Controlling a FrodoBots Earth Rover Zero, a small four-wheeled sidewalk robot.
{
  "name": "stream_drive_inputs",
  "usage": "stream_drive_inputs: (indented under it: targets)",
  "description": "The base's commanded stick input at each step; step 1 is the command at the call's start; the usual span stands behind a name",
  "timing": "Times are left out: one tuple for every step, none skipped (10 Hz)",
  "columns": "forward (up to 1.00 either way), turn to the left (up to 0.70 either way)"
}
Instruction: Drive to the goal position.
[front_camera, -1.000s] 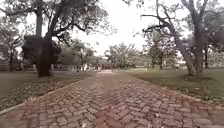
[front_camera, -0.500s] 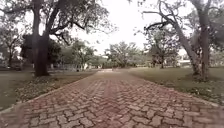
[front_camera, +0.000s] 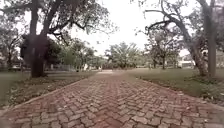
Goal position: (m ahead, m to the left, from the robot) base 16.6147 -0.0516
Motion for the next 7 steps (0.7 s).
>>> stream_drive_inputs:
  targets:
    - [0.70,0.00]
    - [0.70,0.00]
    - [0.70,0.00]
    - [0.70,0.00]
    - [0.70,0.00]
    - [0.70,0.00]
    - [0.70,0.00]
